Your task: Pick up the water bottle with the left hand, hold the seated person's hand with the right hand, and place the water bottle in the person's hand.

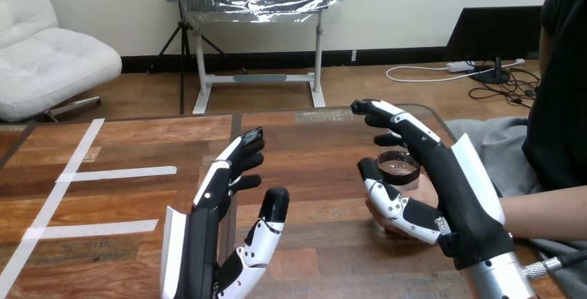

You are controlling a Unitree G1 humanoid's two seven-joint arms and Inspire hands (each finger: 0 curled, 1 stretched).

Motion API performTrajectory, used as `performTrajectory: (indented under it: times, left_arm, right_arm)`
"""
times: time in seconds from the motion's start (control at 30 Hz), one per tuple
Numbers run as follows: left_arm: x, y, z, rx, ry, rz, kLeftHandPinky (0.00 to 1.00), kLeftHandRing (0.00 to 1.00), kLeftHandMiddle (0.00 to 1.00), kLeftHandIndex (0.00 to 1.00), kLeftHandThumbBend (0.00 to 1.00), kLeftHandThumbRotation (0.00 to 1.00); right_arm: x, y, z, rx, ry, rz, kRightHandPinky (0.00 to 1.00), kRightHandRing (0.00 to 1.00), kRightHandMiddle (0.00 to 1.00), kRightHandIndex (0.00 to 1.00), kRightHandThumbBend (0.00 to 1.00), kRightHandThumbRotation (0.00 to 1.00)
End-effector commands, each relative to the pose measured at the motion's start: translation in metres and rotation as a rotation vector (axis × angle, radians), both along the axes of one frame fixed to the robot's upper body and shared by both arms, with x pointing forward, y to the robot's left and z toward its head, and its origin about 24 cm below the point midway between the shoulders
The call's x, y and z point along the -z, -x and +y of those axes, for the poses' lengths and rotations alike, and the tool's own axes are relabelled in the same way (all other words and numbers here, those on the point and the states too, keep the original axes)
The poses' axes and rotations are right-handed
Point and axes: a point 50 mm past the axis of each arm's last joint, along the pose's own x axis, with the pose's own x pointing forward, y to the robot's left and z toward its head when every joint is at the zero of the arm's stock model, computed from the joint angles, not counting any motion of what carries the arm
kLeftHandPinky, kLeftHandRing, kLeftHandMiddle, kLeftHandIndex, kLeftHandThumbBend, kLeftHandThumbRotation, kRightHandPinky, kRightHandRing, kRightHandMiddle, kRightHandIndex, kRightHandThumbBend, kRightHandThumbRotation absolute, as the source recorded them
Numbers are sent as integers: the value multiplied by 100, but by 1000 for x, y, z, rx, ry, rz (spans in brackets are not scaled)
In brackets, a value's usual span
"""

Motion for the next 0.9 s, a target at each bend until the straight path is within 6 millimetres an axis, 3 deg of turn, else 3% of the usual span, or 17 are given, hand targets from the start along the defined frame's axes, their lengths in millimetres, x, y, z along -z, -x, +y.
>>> performTrajectory:
  times: [0.0,0.87]
  left_arm:
    - [-17,-7,-9,-39,85,-69,71,79,82,82,38,66]
    - [-20,-8,-9,-46,94,-64,69,78,81,81,38,65]
  right_arm:
    - [-11,-6,3,-16,-43,-57,76,85,89,82,16,0]
    - [-13,-8,3,-16,-45,-54,76,84,88,81,19,0]
